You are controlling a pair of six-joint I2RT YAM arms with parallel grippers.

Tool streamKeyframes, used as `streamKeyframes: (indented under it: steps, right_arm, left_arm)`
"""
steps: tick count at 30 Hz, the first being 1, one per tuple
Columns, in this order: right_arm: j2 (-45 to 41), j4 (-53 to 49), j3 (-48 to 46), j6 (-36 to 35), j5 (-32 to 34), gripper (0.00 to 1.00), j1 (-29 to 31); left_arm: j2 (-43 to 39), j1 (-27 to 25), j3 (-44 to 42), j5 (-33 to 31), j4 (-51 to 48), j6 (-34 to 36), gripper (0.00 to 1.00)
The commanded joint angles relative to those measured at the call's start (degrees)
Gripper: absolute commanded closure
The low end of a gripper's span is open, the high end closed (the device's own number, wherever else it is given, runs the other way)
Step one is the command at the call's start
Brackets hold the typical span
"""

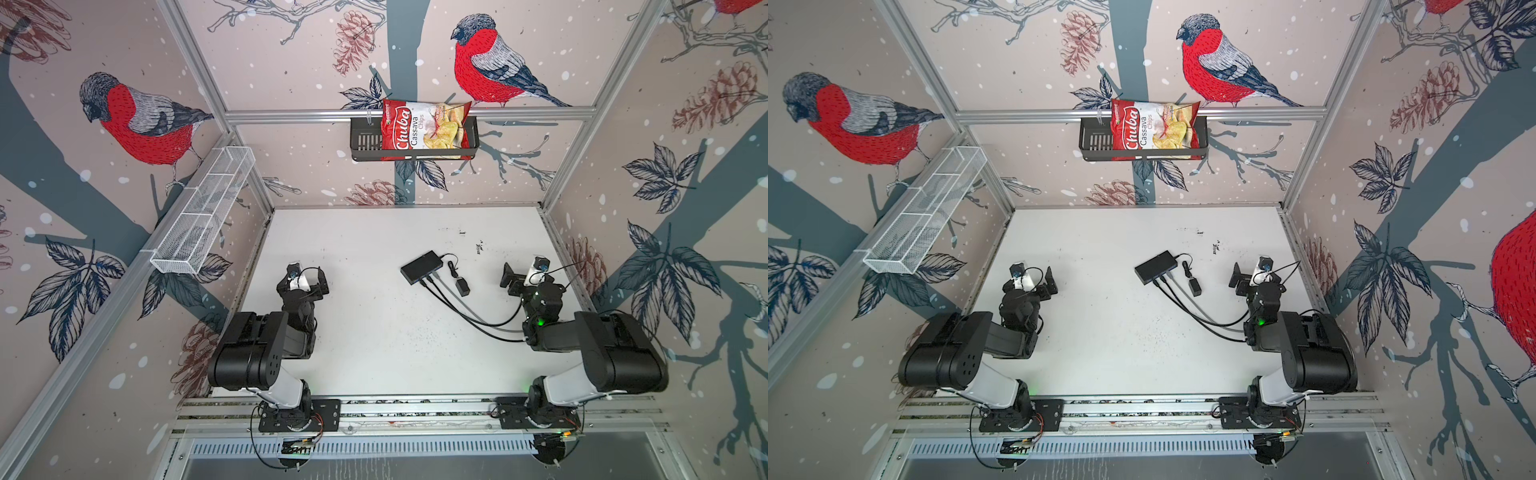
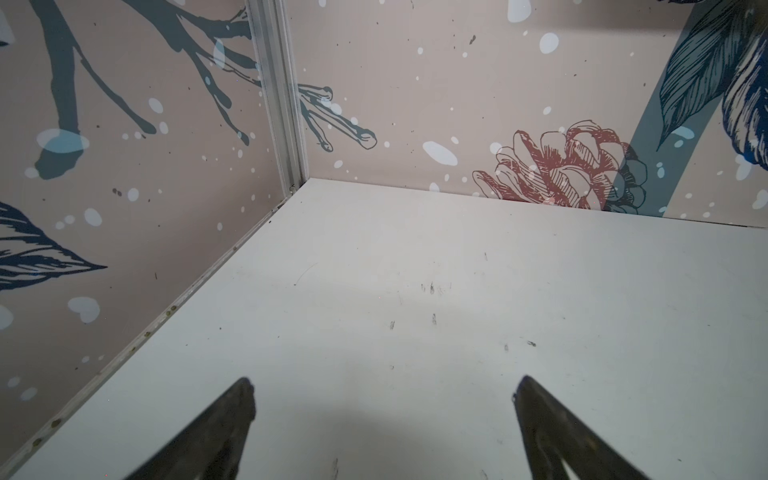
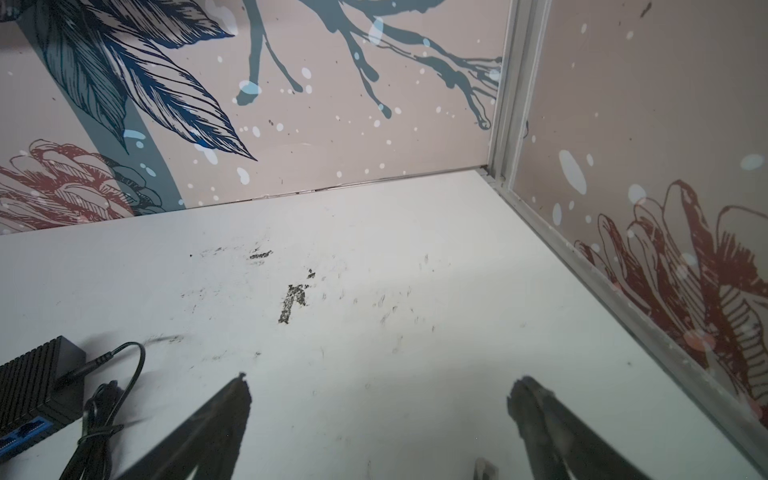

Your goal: Insert the plug into the switch port

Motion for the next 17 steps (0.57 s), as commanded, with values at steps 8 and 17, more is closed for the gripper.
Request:
streamKeyframes:
  steps: [8,17]
  right_arm:
    - [-0.32,0.41,0.20,0.64,2.70,0.01,0.52]
    - [-0.38,0.39,0.19,0.64,2.70,0.01,0.52]
  left_arm:
    - [0.11,0.03,-0.04,-0.46,3.35,-0.09,0.03]
    - [0.11,-0.06,-0.09,-0.59,3.42,-0.01,0.03]
